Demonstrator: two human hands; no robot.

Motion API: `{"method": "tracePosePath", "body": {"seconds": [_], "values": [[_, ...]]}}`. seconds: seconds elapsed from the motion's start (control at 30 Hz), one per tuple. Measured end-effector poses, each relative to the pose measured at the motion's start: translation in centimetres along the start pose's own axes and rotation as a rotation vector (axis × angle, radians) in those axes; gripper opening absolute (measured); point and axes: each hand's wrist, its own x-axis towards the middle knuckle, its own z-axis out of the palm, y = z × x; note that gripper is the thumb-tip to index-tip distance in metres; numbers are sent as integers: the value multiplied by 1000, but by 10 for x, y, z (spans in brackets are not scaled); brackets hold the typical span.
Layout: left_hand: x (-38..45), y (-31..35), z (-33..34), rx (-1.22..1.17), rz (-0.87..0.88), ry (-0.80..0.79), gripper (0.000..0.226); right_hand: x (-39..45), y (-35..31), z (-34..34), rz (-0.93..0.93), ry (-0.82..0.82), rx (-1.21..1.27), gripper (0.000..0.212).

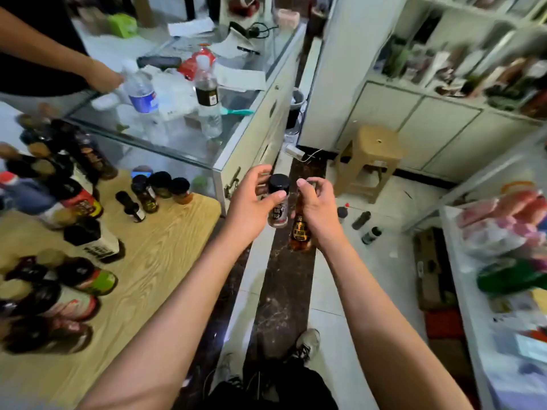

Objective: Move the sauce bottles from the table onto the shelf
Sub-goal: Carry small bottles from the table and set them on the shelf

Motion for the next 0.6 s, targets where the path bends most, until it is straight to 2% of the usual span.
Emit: {"method": "tracePosePath", "body": {"seconds": [0.3,0.43,0.6], "values": [[-43,83,150,47,157,-323,45,-63,-25,-195,-119,291,119,40],[-73,125,230,42,221,-403,42,-96,-34,-290,-217,410,26,34],[-119,172,330,-6,281,-527,42,-144,-40,-400,-284,547,-79,37]]}}
